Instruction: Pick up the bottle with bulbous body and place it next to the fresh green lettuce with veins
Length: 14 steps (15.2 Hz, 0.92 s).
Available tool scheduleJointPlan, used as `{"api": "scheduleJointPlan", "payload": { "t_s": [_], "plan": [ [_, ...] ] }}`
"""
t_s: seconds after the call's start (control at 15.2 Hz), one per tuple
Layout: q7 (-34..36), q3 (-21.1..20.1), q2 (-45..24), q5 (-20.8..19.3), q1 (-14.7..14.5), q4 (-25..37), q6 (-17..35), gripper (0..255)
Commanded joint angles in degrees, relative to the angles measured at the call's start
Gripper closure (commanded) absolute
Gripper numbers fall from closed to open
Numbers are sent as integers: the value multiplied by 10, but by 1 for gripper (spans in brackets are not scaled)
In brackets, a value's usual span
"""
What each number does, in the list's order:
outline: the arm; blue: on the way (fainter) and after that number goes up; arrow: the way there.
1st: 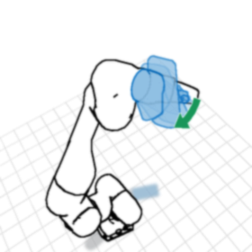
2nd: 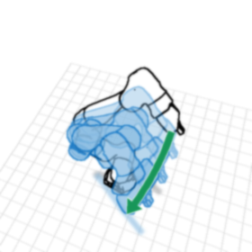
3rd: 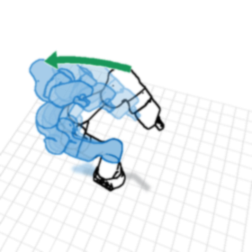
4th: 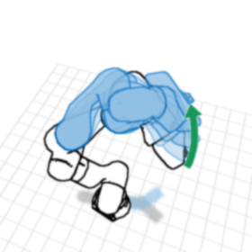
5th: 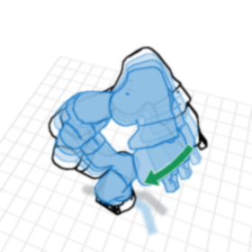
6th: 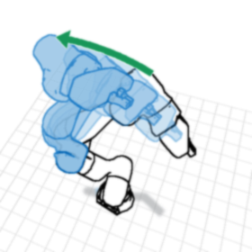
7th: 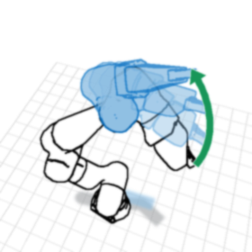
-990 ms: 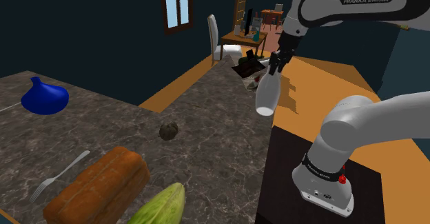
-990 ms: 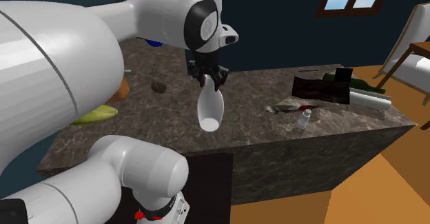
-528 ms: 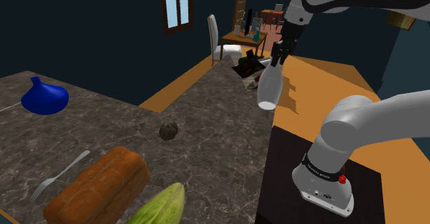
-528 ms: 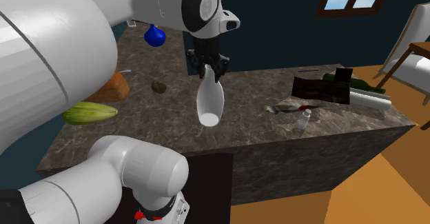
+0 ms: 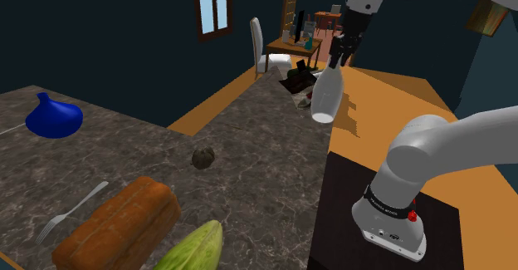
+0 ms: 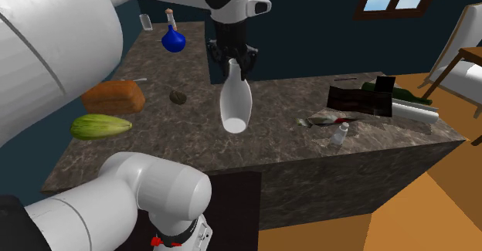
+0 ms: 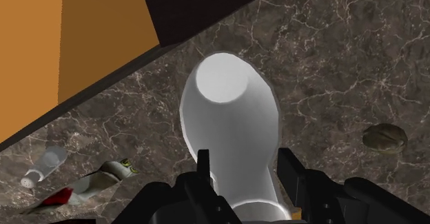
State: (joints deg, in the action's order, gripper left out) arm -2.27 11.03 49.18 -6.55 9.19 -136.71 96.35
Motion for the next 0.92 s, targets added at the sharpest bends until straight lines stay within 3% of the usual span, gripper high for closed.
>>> {"api": "scheduleJointPlan", "payload": {
  "t_s": [0.0, 0.86],
  "plan": [
    [0, -1, -5, 2, -1, 20, -14, 255],
    [-2, -8, -47, 11, -8, 148, -101, 255]
  ]
}}
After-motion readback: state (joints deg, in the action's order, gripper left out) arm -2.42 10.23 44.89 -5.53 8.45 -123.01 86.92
